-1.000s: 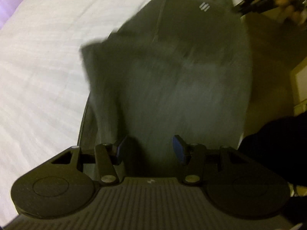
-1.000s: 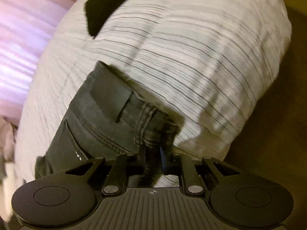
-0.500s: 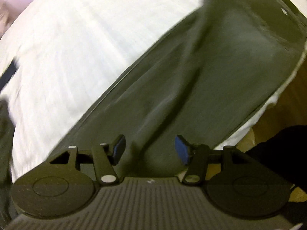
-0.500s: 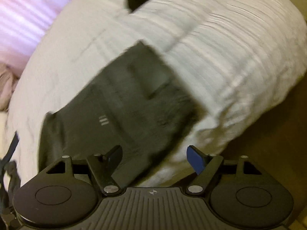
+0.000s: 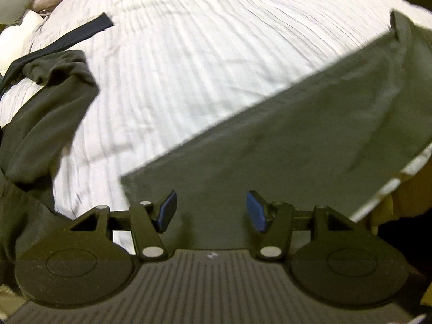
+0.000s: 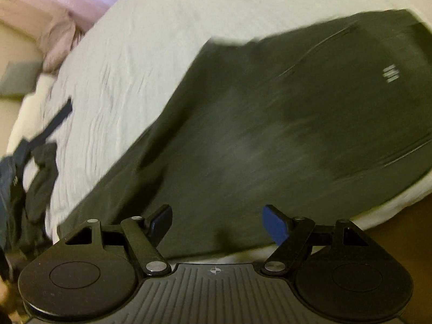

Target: Fold clothes

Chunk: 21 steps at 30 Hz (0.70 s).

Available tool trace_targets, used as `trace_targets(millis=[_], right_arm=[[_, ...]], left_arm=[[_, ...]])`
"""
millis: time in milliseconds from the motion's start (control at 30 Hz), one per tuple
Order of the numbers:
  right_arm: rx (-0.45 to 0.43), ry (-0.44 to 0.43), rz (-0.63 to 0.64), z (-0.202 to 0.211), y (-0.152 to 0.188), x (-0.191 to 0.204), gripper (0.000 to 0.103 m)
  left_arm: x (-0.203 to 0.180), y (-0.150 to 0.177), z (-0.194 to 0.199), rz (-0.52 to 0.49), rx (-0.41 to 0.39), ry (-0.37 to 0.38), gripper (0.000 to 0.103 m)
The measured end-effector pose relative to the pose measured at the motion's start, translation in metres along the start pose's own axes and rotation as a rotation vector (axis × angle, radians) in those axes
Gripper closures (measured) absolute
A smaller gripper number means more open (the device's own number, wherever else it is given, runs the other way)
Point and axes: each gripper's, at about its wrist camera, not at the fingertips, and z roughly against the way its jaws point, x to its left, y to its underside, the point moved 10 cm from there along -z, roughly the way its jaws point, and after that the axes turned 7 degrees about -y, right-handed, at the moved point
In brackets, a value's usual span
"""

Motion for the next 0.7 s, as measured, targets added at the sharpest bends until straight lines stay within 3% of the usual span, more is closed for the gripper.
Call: trace_targets(millis=[167,267,367,400,433,467,633,700], right_arm=[[0.040,0.077,-0.007,-0.042,0.035,0.039,0.026],[0.039,0.113,-0.022,-0.057,0.046,0.058,0.026],[0.028,0.120,-0.036,-0.063,0.051,0.077,0.026],[0.023,0.120,-0.024,-0.063,0.051,0.083,0.026],[0.021,0.125,-0.010,-0.063,0.050,0.088,0.026],[0.019,0.129,0.002,-0.063,0.050,0.093,0.026],[0.009,0.152,0.010,-0.063,0.042,0.094,0.026],[0.003,0.160,0.012,-0.063,0.038,0.090,0.026]], left_arm=[[0.044,-0.027,-0.034,-0.039,-0.071,0.117,0.048],[0.055,-0.028,-0.063,-0.063,-0.011,0.225,0.051],[0.050,-0.022,-0.075,-0.089,0.019,0.303,0.061],[0.047,-0.020,-0.077,-0.100,0.031,0.319,0.069],[0.044,-0.017,-0.077,-0.126,0.037,0.323,0.098],[0.041,-0.014,-0.077,-0.154,0.043,0.324,0.097],[0.087,-0.013,-0.042,0.070,-0.075,0.230,0.097],[0.089,0.003,-0.052,0.105,-0.025,0.230,0.097]])
